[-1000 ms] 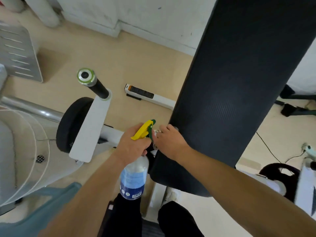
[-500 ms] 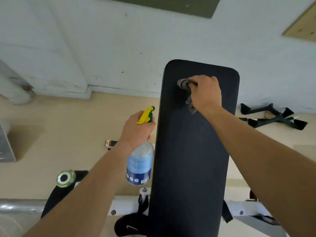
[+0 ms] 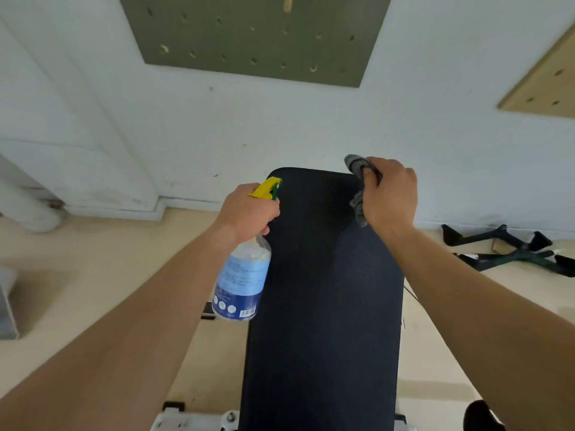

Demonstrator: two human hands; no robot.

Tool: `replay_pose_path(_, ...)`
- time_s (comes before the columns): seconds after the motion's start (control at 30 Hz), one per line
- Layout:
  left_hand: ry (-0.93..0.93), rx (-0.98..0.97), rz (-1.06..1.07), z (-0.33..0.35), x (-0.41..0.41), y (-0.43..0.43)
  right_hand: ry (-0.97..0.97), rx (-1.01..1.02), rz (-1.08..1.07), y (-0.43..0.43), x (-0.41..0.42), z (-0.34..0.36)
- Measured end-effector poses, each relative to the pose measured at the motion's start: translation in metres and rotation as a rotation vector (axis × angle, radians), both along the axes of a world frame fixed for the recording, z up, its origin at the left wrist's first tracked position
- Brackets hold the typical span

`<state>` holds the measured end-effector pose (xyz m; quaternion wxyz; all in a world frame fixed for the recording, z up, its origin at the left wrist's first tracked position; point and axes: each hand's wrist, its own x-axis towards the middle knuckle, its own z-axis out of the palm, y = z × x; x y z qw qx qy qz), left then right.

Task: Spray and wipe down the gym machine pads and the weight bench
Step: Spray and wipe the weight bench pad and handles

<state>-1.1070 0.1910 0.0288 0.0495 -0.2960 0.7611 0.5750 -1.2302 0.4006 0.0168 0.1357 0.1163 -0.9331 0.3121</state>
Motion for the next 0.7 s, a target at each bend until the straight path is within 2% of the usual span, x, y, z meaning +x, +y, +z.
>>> replay_pose_path(0.13,-0.027,-0.024,0.042,0.009,-0.011,0.006,-0.025,0.031,0.037,0.007,-0.003,-0.017)
replay_pose_path(0.23,-0.058,-0.050,0.037,0.019,-0.018,0.015,-0.207,0.234,0.142,0.011,0.010,-0.046)
replay_pose_path(0.3,-0.065,-0.084,0.058,0.022,-0.022,0.020,-0.246,0.293,0.209,0.015,0.021,-0.059)
replay_pose_path(0.47,-0.097,-0.078,0.092,0.021,-0.020,0.018,-0.186,0.258,0.300,0.005,0.021,-0.060)
replay_pose_path(0.6,-0.075,-0.079,0.096,0.012,-0.009,-0.003,-0.108,0.212,0.423,-0.065,0.003,-0.053)
replay_pose_path(0.7,-0.040,-0.091,0.131,0.009,0.000,-0.014,-0.034,0.361,0.521,-0.127,-0.006,-0.044)
